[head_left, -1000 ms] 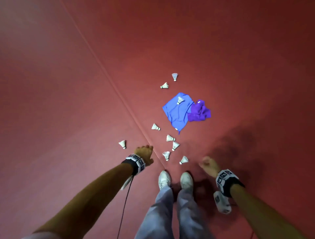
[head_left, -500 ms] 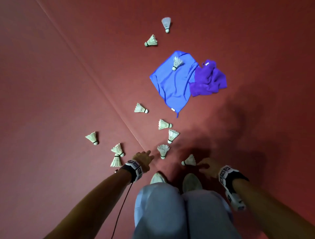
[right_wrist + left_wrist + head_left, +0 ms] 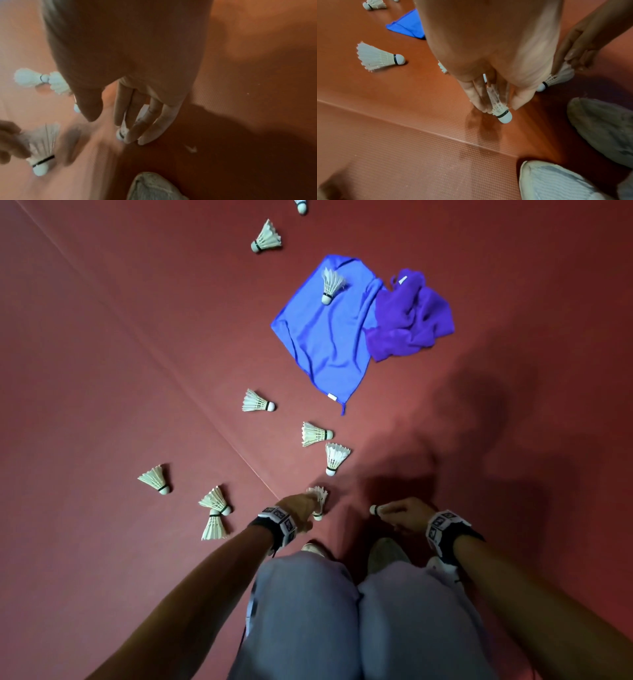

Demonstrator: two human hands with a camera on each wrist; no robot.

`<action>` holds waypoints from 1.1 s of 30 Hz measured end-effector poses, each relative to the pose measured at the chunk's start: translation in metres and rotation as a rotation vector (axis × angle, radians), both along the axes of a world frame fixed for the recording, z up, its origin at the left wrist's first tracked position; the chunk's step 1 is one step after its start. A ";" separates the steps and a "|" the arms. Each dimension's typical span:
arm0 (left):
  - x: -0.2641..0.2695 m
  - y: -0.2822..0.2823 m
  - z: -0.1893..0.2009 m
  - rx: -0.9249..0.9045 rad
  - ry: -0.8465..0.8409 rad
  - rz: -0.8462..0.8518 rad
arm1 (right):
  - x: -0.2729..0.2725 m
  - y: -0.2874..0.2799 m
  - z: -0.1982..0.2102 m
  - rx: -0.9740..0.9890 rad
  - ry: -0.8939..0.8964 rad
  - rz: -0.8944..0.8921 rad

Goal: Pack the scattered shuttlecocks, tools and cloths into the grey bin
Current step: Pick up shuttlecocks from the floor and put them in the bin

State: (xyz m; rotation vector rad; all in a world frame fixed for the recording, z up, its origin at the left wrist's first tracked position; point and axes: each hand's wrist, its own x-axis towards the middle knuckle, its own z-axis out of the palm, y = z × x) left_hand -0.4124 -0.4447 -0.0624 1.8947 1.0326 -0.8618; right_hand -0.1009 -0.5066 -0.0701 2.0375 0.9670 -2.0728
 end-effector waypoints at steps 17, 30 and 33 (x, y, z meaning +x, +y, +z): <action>0.076 0.064 0.443 0.339 -0.080 0.278 | 0.046 0.062 0.441 0.397 -0.098 -0.869; 0.155 0.084 0.751 0.523 -0.703 0.358 | 0.048 0.039 0.794 0.715 0.068 -1.504; 0.164 0.065 0.797 0.580 -0.846 0.285 | 0.041 -0.005 0.827 0.812 -0.091 -1.550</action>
